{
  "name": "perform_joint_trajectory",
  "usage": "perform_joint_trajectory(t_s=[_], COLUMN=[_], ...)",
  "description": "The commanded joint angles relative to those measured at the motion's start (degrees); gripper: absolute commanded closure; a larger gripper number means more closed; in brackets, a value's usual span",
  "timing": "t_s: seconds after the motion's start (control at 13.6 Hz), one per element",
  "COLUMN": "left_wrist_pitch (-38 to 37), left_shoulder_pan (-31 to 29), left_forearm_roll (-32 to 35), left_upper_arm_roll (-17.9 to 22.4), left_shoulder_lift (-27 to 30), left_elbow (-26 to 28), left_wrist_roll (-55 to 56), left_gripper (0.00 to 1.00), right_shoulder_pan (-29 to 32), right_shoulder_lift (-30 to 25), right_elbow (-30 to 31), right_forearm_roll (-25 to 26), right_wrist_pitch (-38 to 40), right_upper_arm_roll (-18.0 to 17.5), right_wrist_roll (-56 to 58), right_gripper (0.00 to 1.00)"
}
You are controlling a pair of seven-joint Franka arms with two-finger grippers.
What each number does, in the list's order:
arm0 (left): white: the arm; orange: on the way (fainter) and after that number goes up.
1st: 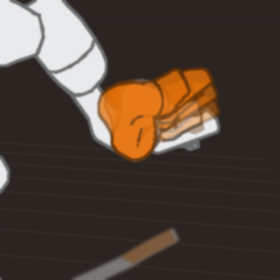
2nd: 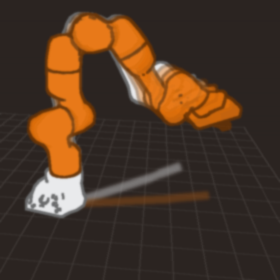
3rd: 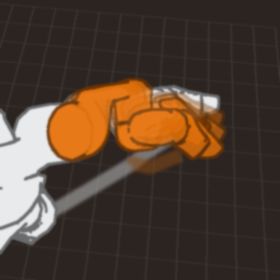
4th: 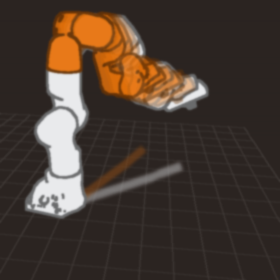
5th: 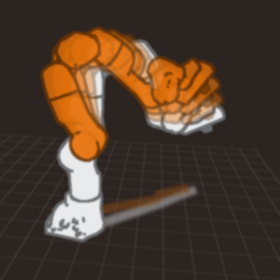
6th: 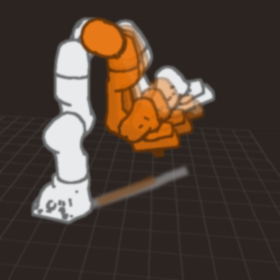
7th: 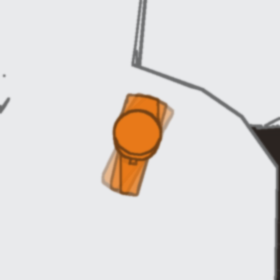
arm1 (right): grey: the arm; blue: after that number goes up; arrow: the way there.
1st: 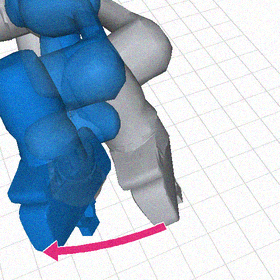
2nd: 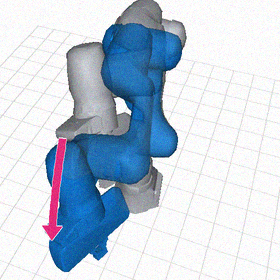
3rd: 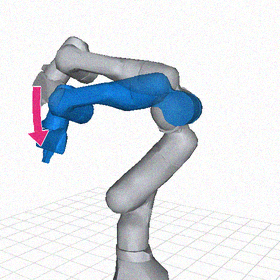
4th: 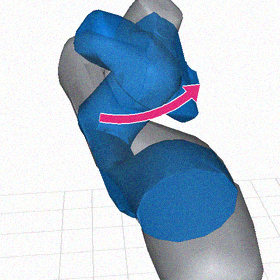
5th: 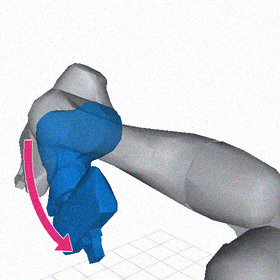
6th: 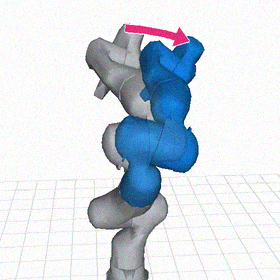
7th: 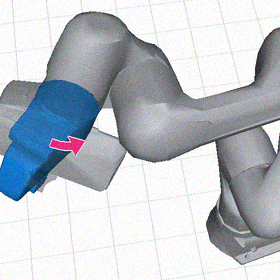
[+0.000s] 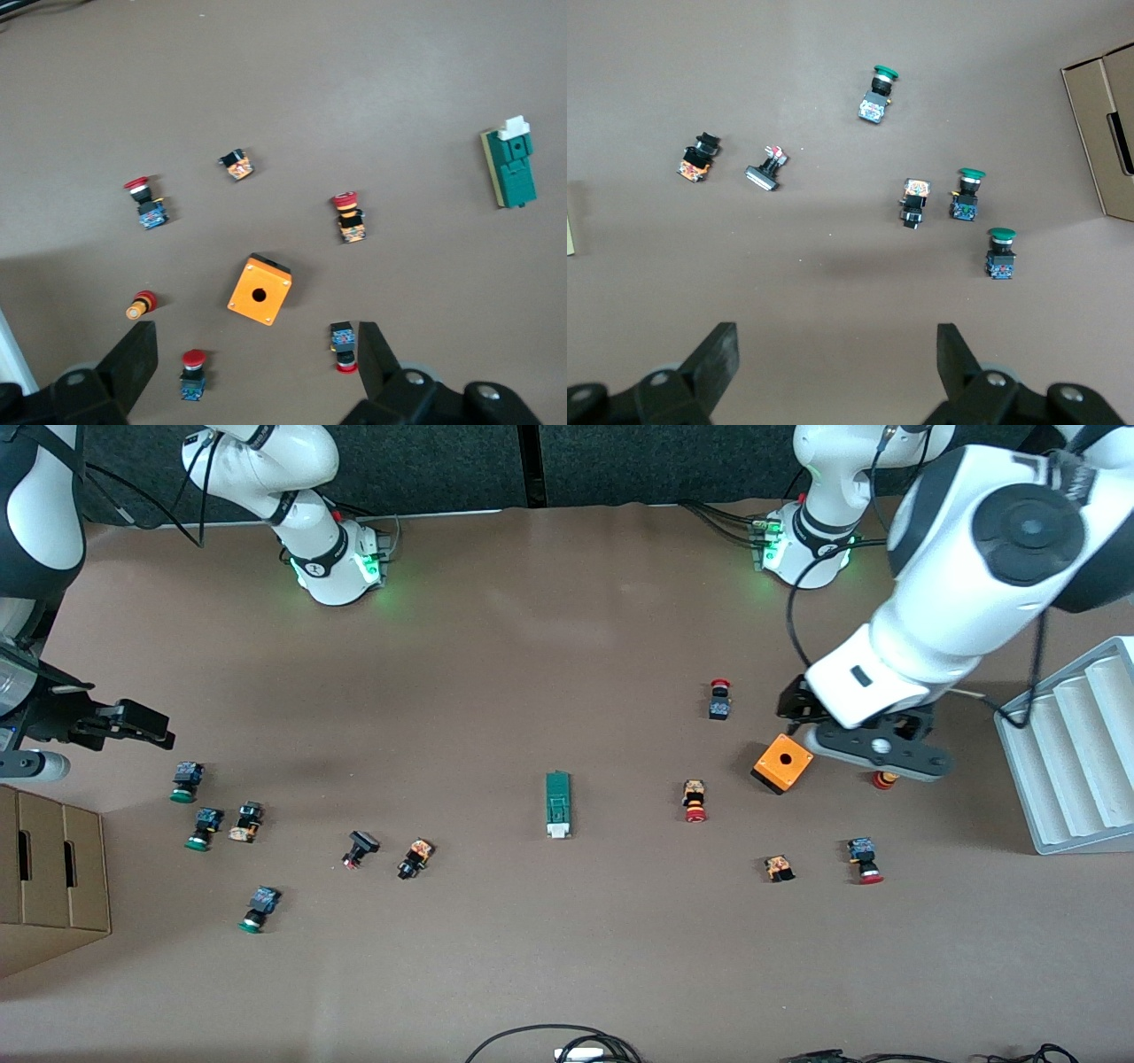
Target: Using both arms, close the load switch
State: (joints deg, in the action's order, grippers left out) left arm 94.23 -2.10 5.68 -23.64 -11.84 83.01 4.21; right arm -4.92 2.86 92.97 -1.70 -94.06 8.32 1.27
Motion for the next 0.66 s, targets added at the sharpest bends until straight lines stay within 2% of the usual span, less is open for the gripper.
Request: perform_joint_trajectory(t_s=[0.0,0.15,0.22,0.44,0.59], left_wrist_pitch=[-2.5,-2.6,-2.6,-1.8,-0.8], left_shoulder_pan=[-3.0,-4.9,-4.3,4.6,8.4], left_forearm_roll=[-1.2,-4.8,-6.7,-9.4,-8.8], left_upper_arm_roll=[-0.5,1.2,5.7,21.5,26.3], left_shoulder_lift=[0.9,3.1,3.7,7.5,10.1], left_elbow=[-0.4,0.3,1.0,6.0,9.4], left_wrist_roll=[-3.1,-9.5,-12.8,-19.9,-19.5], left_gripper=[0.00,0.00,0.00,0.00,0.00], right_shoulder_pan=[-0.4,-0.4,-0.4,-0.2,-0.4], right_shoulder_lift=[-0.5,-0.3,-0.1,0.0,0.0], right_elbow=[0.5,0.4,0.4,0.3,0.3], right_forearm_roll=[1.1,1.2,1.2,1.1,1.1], right_wrist_pitch=[-1.0,-1.1,-1.0,-1.5,-1.6], right_upper_arm_roll=[0.0,0.0,0.1,0.1,0.0], right_wrist_roll=[-0.2,-0.3,-0.7,-0.6,-0.6], right_gripper=[0.00,0.00,0.00,0.00,0.00])
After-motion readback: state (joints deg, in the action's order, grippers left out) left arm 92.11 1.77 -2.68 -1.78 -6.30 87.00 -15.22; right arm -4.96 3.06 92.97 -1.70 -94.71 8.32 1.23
